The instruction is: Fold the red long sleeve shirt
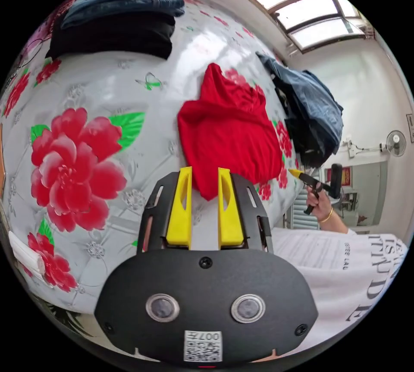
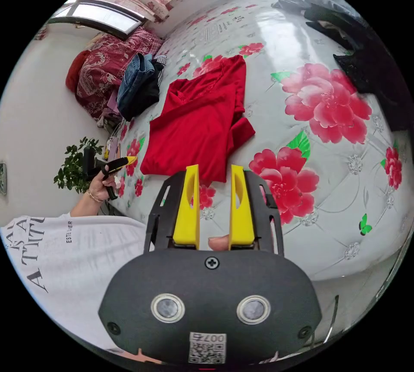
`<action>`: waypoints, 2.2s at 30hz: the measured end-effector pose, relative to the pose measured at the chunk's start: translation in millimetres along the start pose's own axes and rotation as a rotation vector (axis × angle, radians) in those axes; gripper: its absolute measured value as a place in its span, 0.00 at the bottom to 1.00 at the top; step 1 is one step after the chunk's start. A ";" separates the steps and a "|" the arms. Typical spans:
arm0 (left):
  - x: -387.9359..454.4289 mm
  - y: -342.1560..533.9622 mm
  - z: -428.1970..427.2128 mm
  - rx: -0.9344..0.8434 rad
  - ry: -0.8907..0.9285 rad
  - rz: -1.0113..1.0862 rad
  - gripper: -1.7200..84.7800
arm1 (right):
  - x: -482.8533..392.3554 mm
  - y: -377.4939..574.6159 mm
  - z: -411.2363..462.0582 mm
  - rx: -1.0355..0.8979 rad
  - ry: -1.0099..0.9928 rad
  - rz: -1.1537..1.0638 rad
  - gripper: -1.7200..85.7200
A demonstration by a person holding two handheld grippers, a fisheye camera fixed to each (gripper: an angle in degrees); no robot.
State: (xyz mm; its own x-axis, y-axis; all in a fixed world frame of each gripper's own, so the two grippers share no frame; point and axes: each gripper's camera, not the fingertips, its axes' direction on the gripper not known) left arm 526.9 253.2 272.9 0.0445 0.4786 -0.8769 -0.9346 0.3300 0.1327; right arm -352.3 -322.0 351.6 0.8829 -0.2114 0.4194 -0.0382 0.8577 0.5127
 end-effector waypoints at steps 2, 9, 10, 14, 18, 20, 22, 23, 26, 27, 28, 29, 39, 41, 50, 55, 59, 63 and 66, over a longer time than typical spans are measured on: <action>4.8 8.1 13.2 -0.050 -0.008 0.029 0.13 | -2.2 -5.6 15.6 -0.048 0.010 -0.015 0.08; 15.3 -6.9 42.2 -0.187 -0.157 0.165 0.07 | -14.2 -42.3 47.0 -0.205 0.140 -0.105 0.03; 14.5 -8.3 41.1 -0.198 -0.153 0.171 0.06 | -16.6 -42.2 43.6 -0.213 0.147 -0.135 0.03; 8.7 5.7 15.8 -0.179 -0.086 0.204 0.03 | -12.0 -19.1 7.4 -0.173 0.030 -0.171 0.02; 7.0 41.5 -20.7 -0.175 0.100 0.165 0.02 | 1.3 11.5 -17.3 -0.190 -0.108 -0.103 0.02; 13.1 55.2 -34.9 -0.197 0.173 0.180 0.02 | 6.0 24.1 -35.0 -0.194 -0.204 -0.069 0.02; 17.7 60.6 -48.2 -0.215 0.232 0.179 0.02 | 8.4 24.2 -51.3 -0.163 -0.287 -0.045 0.02; 17.8 57.0 -57.1 -0.207 0.281 0.166 0.02 | 10.2 18.3 -63.2 -0.126 -0.343 -0.028 0.02; 13.2 21.6 -76.5 -0.122 0.354 0.150 0.03 | 12.0 -15.7 -88.1 -0.007 -0.437 -0.040 0.02; 8.5 -1.3 -79.8 -0.078 0.349 0.132 0.03 | 12.2 -25.3 -91.5 0.015 -0.446 -0.046 0.02; 5.1 -13.8 -80.3 -0.056 0.341 0.113 0.04 | 11.7 -46.0 -96.5 0.062 -0.436 -0.058 0.03; -1.1 -39.5 -79.8 -0.017 0.330 0.069 0.06 | 11.5 -67.4 -98.9 0.108 -0.388 -0.047 0.03; -3.2 -99.8 -6.0 -0.059 0.090 -0.029 0.17 | 38.2 -130.6 -51.6 0.137 -0.069 0.101 0.13; -4.9 -87.7 17.1 -0.107 0.084 -0.049 0.18 | 50.6 -122.5 -24.3 0.068 -0.029 0.148 0.14; 14.0 -94.6 76.1 -0.191 0.047 0.037 0.08 | 32.9 -148.0 38.8 -0.074 0.084 0.143 0.14; -5.8 -83.7 67.9 -0.112 0.132 0.009 0.07 | -7.4 -183.0 76.4 -0.202 0.095 0.022 0.12; -38.9 -39.5 27.8 0.030 0.058 -0.120 0.07 | -86.2 -225.6 137.3 -0.286 0.049 -0.162 0.11; -95.5 39.8 -39.0 0.270 -0.119 -0.417 0.07 | -205.8 -272.8 207.9 -0.322 -0.089 -0.373 0.11; -129.1 95.3 -78.0 0.448 -0.251 -0.671 0.07 | -326.2 -289.0 251.7 -0.319 -0.147 -0.609 0.10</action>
State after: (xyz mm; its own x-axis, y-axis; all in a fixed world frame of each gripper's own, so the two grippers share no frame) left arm 404.6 159.4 362.7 0.6666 0.2147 -0.7138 -0.4560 0.8750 -0.1627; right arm -747.0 -618.8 255.3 0.6301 -0.7398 0.2360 0.6020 0.6573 0.4534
